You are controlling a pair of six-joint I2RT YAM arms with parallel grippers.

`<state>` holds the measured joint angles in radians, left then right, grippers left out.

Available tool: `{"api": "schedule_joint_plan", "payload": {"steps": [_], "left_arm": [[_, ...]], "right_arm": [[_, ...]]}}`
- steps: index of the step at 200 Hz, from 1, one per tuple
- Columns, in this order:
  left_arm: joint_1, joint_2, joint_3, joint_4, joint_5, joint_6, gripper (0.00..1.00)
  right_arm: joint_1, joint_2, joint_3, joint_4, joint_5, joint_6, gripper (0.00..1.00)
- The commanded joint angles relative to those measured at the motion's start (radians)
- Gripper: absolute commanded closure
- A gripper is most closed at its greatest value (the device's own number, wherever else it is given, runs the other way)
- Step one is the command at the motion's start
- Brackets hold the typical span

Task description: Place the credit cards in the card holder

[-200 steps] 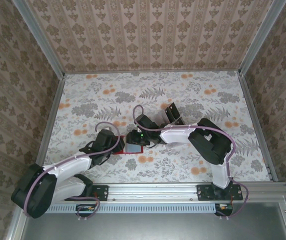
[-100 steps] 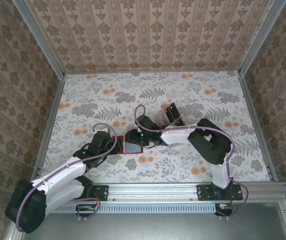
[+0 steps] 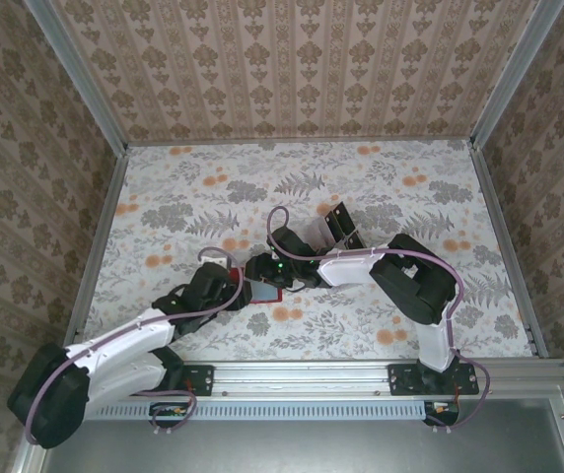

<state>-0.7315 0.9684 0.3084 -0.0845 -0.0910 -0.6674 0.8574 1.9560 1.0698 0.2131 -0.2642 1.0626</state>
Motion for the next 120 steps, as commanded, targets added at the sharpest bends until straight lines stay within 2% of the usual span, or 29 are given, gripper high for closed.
{"api": "schedule_joint_plan", "payload": {"steps": [1,79,120], "left_arm": [[-0.014,0.031,0.029,0.051,-0.019,0.025,0.35],[-0.032,0.164,0.059,0.083,-0.076,0.033,0.35],[-0.034,0.213,0.046,0.085,-0.094,0.016,0.40]], "right_arm": [[-0.004,0.028,-0.033,-0.027,-0.006,0.026,0.46],[-0.009,0.009,-0.046,-0.009,-0.013,0.042,0.45],[-0.018,-0.054,-0.075,-0.014,0.007,0.042,0.45]]}}
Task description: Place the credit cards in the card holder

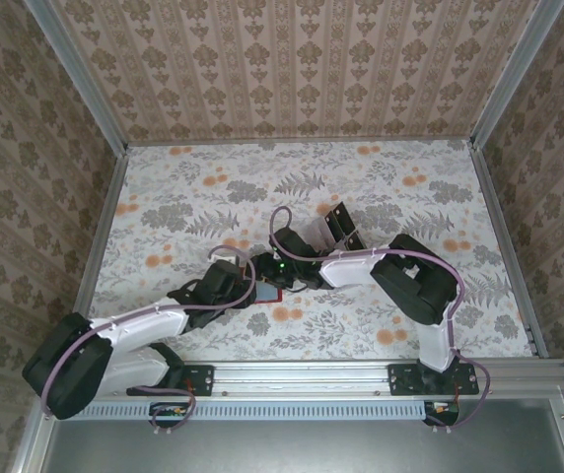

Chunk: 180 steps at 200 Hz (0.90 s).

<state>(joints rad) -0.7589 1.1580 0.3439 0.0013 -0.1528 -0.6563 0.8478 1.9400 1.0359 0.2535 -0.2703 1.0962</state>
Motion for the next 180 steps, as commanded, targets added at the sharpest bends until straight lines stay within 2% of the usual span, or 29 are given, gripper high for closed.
{"api": "schedule_joint_plan", "payload": {"steps": [1,107,147,180], "left_arm": [[-0.006,0.024,0.010,0.000,-0.033,0.003,0.40],[-0.007,0.017,-0.019,0.014,-0.050,-0.029,0.45],[-0.008,0.006,-0.016,0.016,-0.043,-0.020,0.38],[-0.011,-0.018,-0.019,0.008,-0.042,-0.018,0.36]], "right_arm": [[-0.010,-0.039,-0.041,-0.054,0.013,0.007,0.45],[-0.011,-0.090,-0.061,-0.100,0.059,-0.031,0.45],[-0.010,-0.065,-0.033,-0.100,0.043,-0.035,0.45],[-0.010,-0.057,-0.013,-0.103,0.031,-0.040,0.45]]}}
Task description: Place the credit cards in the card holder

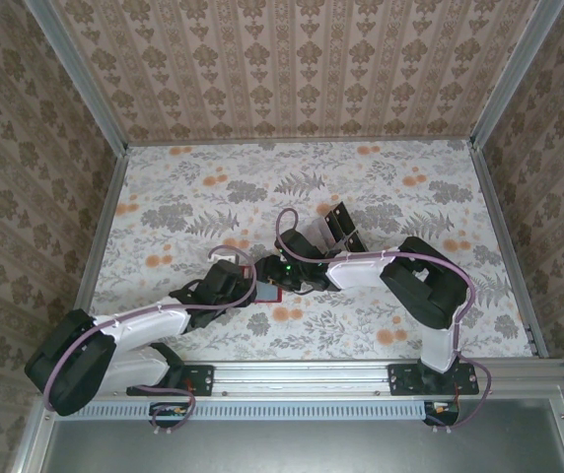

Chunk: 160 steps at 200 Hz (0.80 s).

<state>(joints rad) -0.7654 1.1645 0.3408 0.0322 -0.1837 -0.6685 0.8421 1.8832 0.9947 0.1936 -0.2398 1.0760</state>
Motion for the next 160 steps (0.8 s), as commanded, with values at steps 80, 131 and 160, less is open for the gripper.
{"api": "schedule_joint_plan", "payload": {"steps": [80,131,160], "left_arm": [[-0.005,-0.195,-0.028,-0.121,-0.035,-0.026,0.35],[-0.002,-0.448,-0.034,-0.274,-0.137,-0.100,0.20],[-0.002,-0.521,-0.024,-0.333,-0.173,-0.136,0.14]], "right_arm": [[0.018,-0.031,0.073,-0.052,-0.036,-0.024,0.45],[0.051,0.053,0.209,-0.126,-0.026,-0.040,0.45],[0.069,0.153,0.299,-0.151,-0.018,-0.037,0.45]]}}
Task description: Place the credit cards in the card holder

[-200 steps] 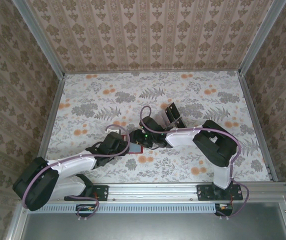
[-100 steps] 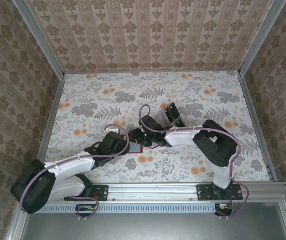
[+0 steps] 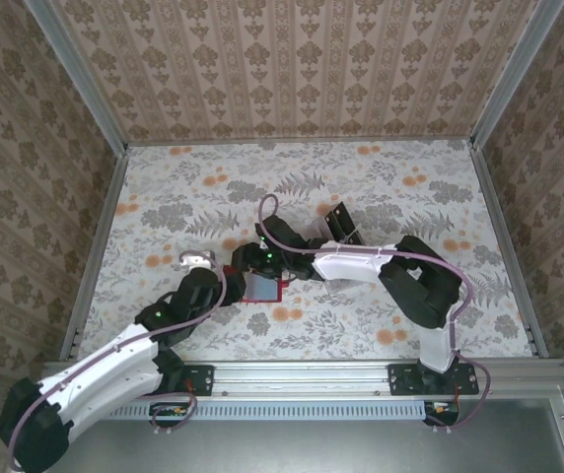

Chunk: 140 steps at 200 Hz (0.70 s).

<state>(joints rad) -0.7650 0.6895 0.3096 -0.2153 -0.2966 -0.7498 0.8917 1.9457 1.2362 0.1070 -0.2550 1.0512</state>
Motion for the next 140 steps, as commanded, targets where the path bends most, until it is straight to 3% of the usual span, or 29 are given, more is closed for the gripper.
{"api": "schedule_joint_plan", "payload": {"steps": [1,76,140], "left_arm": [[-0.002,-0.047,0.009,-0.087,-0.061,-0.054,0.14],[0.001,-0.056,0.066,-0.202,-0.073,-0.086,0.08],[0.012,-0.060,0.095,-0.259,-0.088,-0.082,0.00]], "right_arm": [[0.020,0.093,0.059,-0.065,-0.003,-0.012,0.45],[0.033,0.164,0.153,-0.107,-0.025,-0.055,0.45],[-0.002,-0.022,0.163,-0.196,-0.039,-0.184,0.45]]}}
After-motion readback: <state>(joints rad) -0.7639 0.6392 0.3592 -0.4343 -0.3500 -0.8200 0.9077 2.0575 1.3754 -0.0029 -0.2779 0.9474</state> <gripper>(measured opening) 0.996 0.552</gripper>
